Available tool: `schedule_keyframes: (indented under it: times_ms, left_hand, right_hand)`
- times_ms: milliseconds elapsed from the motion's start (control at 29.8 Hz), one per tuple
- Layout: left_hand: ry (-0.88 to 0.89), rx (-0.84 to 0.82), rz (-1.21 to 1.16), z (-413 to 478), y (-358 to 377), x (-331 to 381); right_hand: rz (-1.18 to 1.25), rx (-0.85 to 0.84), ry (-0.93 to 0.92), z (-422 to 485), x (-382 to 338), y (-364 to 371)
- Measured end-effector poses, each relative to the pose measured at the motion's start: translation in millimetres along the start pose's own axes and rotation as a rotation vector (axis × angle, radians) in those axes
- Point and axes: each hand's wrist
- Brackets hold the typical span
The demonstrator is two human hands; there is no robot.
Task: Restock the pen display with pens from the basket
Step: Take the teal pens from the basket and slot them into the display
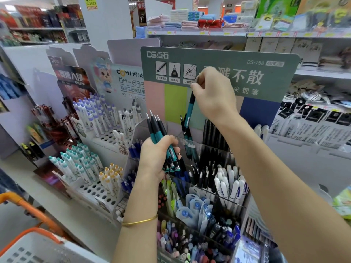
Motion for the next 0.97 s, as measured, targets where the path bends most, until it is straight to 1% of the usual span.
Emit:
schedule_keyframes:
  times_ms: [67, 201, 302, 369, 437, 504, 537, 604, 672, 772, 873, 974]
  left_hand:
    - [-0.003, -0.009, -0.003, -1.3, 0.9, -0.5]
    - [-0.012, -0.059, -0.065, -2.0, 1.1, 1.5]
    - [-0.026, -0.096, -0.106, -3.2, 2.0, 3.8]
    - [-0.030, -0.114, -0.122, -3.6, 1.5, 5.2]
    - [-0.028, -0.137, -0.123, -4.1, 1.0, 6.5]
    - [-0.014, -0.160, -0.109, -4.3, 0.7, 7.1]
    - [-0.007, -0.172, -0.108, -4.7, 0.9, 7.7]
    - [0.006, -0.202, -0.120, -4.8, 2.0, 8.4]
    - [0.024, -0.236, -0.130, -4.7, 4.1, 8.9]
    - [0.040, -0.263, -0.123, -5.3, 6.3, 9.6]
    - [0.029, -0.273, -0.130, -6.1, 6.3, 10.2]
    - [0.004, -0.253, -0.171, -4.2, 5.8, 10.8]
  right_hand:
    - [-0.096, 0.022, -0.051, -2.6, 3.3, 5.8]
    - [-0.427, -0.057, -0.163, -6.5, 7.2, 25.4]
    - [-0.643, -0.102, -0.172, -11.3, 8.5, 32.6]
    - [-0.707, -0.121, -0.181, -12.9, 9.1, 33.8]
    - [-0.651, -0.080, -0.183, -10.2, 9.5, 31.1]
    - [-0.481, -0.045, -0.161, -3.8, 9.5, 24.4]
    - [-0.388, -0.083, -0.146, -1.6, 8.4, 20.5]
    - [-0.237, -0.248, -0.143, -2.3, 5.5, 13.1]
    - [-0.192, -0.392, -0.184, -7.3, 2.3, 10.0]
    - [-0.151, -0.494, -0.185, -12.7, 1.7, 7.7]
    - [-0.086, -0.503, -0.142, -12.4, 2.2, 4.9]
    - [-0.010, -0.424, -0.106, -13.2, 0.9, 5.1]
Point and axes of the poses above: each hand's wrist, its own z-axis towards the middle knuckle, its own y-axis out of the palm, x = y × z, and after that the axes turned 14 degrees about y, right-handed
